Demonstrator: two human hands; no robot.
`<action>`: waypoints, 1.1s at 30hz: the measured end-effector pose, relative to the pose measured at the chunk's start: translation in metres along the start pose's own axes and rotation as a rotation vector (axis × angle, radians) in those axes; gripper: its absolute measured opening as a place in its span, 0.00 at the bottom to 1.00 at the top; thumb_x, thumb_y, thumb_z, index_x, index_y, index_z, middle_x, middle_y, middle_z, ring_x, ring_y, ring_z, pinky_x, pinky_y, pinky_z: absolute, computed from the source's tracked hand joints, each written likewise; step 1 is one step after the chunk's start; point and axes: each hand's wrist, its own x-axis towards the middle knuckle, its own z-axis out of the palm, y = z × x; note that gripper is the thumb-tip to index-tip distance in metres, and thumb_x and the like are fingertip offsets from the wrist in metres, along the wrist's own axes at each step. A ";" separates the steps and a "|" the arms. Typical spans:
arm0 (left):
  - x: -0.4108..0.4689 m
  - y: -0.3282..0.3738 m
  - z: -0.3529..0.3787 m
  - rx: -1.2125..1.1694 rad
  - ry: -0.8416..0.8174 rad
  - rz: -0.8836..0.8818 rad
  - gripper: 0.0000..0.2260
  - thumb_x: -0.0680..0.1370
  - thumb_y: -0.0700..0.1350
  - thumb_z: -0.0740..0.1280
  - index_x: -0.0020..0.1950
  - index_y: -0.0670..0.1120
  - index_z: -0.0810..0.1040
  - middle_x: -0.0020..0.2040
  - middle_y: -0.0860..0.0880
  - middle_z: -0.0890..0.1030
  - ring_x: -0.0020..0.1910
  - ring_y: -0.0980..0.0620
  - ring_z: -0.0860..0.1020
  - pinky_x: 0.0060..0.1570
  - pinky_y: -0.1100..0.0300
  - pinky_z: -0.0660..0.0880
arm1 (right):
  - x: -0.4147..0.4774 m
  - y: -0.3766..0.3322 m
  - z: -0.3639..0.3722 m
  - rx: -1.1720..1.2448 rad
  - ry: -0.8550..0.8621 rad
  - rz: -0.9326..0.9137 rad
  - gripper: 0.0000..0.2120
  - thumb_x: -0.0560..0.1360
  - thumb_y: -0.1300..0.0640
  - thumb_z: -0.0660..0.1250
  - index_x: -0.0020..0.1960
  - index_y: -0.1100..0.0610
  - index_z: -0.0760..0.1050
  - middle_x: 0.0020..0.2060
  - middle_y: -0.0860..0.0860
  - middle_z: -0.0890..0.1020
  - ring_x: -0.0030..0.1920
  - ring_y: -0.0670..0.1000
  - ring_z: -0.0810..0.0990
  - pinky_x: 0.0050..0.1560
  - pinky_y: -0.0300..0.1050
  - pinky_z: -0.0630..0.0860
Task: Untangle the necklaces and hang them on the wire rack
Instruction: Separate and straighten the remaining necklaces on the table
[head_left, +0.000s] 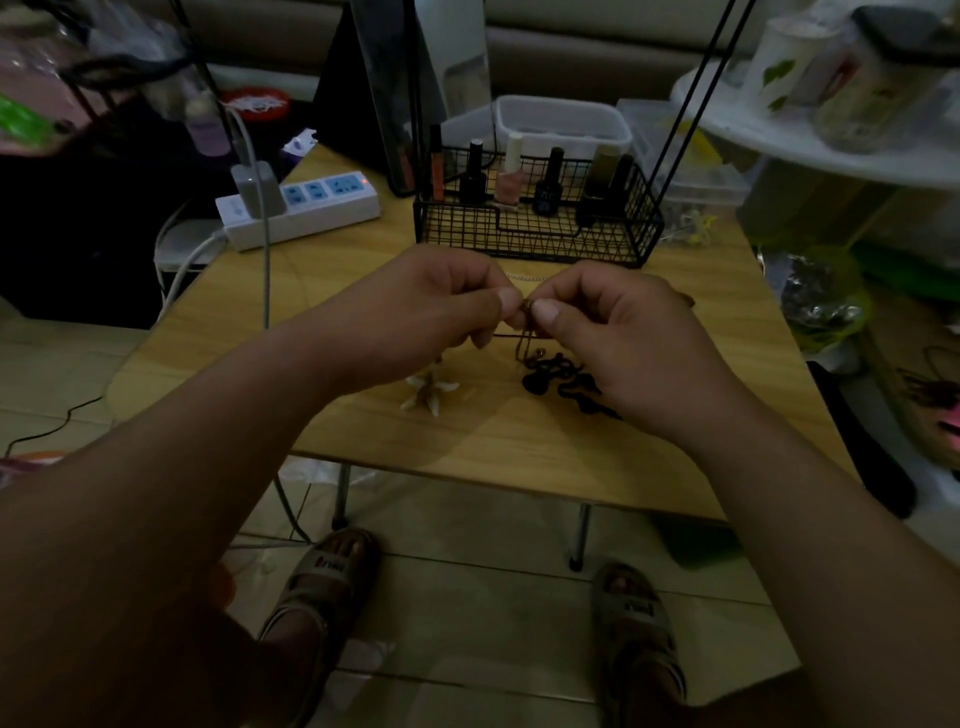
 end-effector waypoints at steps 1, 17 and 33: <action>0.000 0.000 0.001 0.006 0.004 -0.001 0.09 0.85 0.49 0.65 0.51 0.49 0.84 0.37 0.54 0.79 0.38 0.53 0.73 0.42 0.53 0.72 | -0.001 0.000 0.001 -0.023 0.004 -0.008 0.04 0.82 0.53 0.68 0.51 0.48 0.82 0.47 0.46 0.86 0.51 0.46 0.84 0.55 0.56 0.81; 0.004 -0.003 0.011 0.188 0.144 0.142 0.03 0.80 0.45 0.73 0.49 0.48 0.80 0.39 0.57 0.78 0.37 0.67 0.74 0.35 0.74 0.68 | 0.001 0.001 0.013 -0.172 0.125 -0.083 0.03 0.80 0.53 0.67 0.49 0.51 0.77 0.37 0.44 0.79 0.38 0.43 0.78 0.33 0.36 0.70; 0.003 0.000 0.003 0.026 0.138 0.033 0.04 0.81 0.45 0.69 0.49 0.48 0.83 0.44 0.48 0.84 0.45 0.49 0.82 0.47 0.55 0.80 | -0.003 -0.005 0.015 -0.177 0.158 -0.154 0.02 0.80 0.55 0.68 0.48 0.51 0.78 0.37 0.43 0.79 0.39 0.43 0.78 0.35 0.36 0.72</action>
